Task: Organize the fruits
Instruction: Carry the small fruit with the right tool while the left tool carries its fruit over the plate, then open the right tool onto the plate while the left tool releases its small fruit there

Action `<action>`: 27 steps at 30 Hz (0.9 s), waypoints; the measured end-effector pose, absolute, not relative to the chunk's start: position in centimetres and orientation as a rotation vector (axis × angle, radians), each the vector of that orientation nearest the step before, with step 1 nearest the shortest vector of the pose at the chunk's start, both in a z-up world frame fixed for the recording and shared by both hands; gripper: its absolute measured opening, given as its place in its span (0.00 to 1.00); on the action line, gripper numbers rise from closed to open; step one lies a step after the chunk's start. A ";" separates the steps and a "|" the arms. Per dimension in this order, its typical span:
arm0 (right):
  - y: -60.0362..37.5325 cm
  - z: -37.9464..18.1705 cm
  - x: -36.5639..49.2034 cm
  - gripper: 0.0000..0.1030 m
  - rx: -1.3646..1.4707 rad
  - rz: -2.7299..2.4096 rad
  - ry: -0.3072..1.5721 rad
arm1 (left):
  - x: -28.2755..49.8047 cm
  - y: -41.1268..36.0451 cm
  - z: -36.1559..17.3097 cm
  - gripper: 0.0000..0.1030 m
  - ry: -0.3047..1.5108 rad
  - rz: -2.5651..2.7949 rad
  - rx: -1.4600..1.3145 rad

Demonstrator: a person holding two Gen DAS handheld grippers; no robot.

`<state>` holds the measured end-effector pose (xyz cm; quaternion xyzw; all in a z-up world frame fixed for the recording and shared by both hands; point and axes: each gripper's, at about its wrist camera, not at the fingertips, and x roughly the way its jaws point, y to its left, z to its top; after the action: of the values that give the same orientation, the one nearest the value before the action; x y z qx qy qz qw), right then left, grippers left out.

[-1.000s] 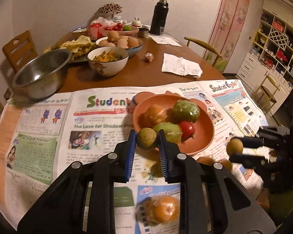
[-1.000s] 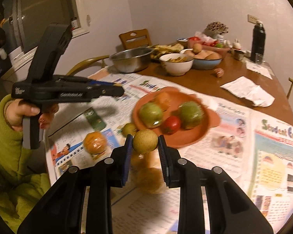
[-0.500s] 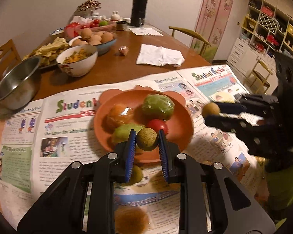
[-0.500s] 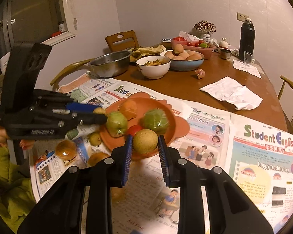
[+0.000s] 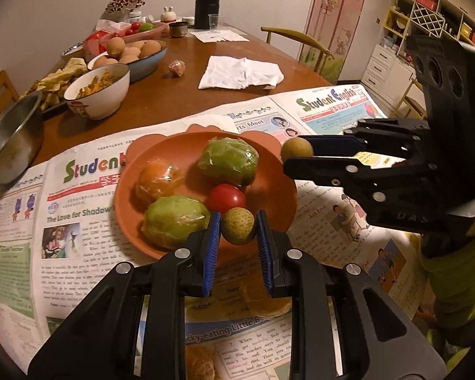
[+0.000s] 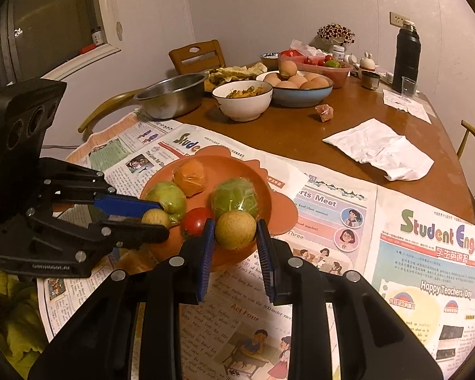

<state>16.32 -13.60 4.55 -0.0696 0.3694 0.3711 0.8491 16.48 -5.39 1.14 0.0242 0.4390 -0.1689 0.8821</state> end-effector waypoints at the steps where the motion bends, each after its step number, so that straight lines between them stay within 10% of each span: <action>1: -13.5 4.4 16.4 0.25 -0.149 0.787 0.784 | 16.5 -5.5 1.0 0.15 0.917 -0.354 0.051; 27: -11.8 3.0 17.3 0.25 -0.197 0.824 0.834 | 16.9 -5.3 0.1 0.15 0.949 -0.343 0.047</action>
<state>17.33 -11.85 3.01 -0.0926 0.3930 0.3882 0.8284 16.85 -5.33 0.13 0.0225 0.4545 -0.1644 0.8752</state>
